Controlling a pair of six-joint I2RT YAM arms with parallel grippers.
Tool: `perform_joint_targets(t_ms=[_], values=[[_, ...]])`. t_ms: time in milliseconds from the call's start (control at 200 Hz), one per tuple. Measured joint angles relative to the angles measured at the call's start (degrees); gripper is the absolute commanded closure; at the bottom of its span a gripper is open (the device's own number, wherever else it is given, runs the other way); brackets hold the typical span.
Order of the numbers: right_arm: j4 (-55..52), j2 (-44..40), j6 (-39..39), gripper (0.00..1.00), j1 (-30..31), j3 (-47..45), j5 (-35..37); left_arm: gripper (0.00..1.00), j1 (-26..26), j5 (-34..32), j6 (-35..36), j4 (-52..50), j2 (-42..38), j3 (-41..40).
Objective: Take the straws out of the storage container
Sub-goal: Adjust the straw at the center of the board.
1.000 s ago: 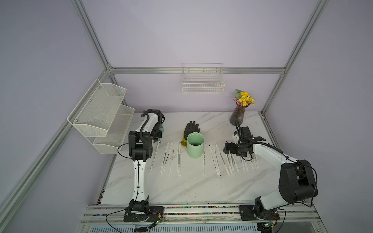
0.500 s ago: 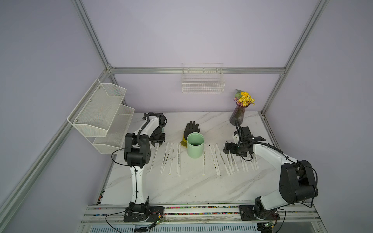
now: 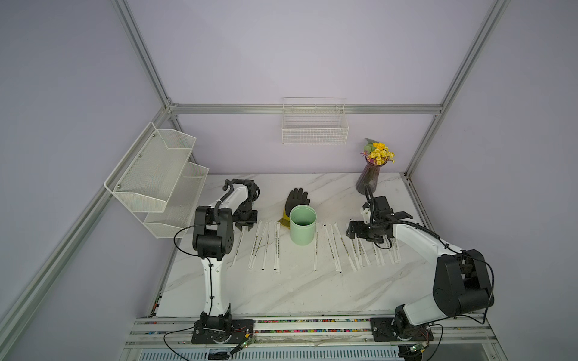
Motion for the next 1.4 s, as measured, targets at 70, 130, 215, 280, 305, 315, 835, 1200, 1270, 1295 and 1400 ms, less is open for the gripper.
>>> perform_joint_targets(t_ms=[70, 130, 215, 280, 305, 315, 835, 1200, 1270, 1295, 1400], values=[[-0.02, 0.00, 0.00, 0.03, 0.00, 0.00, 0.00, 0.67, 0.04, -0.02, 0.02, 0.37, 0.33, -0.44], [-0.02, 0.02, 0.00, 0.03, 0.00, 0.00, 0.00, 0.67, 0.20, -0.02, 0.00, 0.79, 0.37, -1.14], [-0.02, 0.13, 0.00, 0.03, 0.00, 0.00, 0.00, 0.67, 0.63, -0.02, 0.00, 1.16, 0.39, -1.84], [-0.02, 0.31, 0.00, 0.03, 0.00, 0.00, 0.00, 0.69, 1.03, -0.02, 0.02, 1.18, 0.39, -2.08], [-0.02, 0.35, 0.00, 0.03, 0.00, 0.00, 0.02, 0.69, 1.14, -0.02, 0.00, 1.25, 0.39, -2.10], [-0.02, 0.39, 0.00, 0.03, 0.00, 0.00, 0.00, 0.70, 1.16, -0.02, 0.00, 1.25, 0.42, -2.10], [-0.07, 0.57, -0.02, 0.03, 0.00, 0.00, 0.00, 0.86, 1.46, 0.42, -0.98, 1.68, 0.46, -4.31], [-0.13, 0.55, -0.02, 0.03, 0.00, -0.17, -0.07, 0.85, -0.44, 0.85, -1.66, 2.32, -2.08, -8.50], [-0.28, 0.55, -0.02, 0.03, 0.00, -0.42, -0.07, 0.82, -0.61, 1.05, -1.99, 2.62, -2.56, -9.22], [-0.42, 0.55, -0.02, 0.03, 0.00, -0.42, -0.07, 0.80, -0.66, 1.03, -2.34, 2.69, -2.67, -9.38], [-0.46, 0.52, -0.02, 0.03, 0.00, -0.42, -0.09, 0.70, -0.63, 1.05, -2.73, 2.73, -2.86, -9.60]])
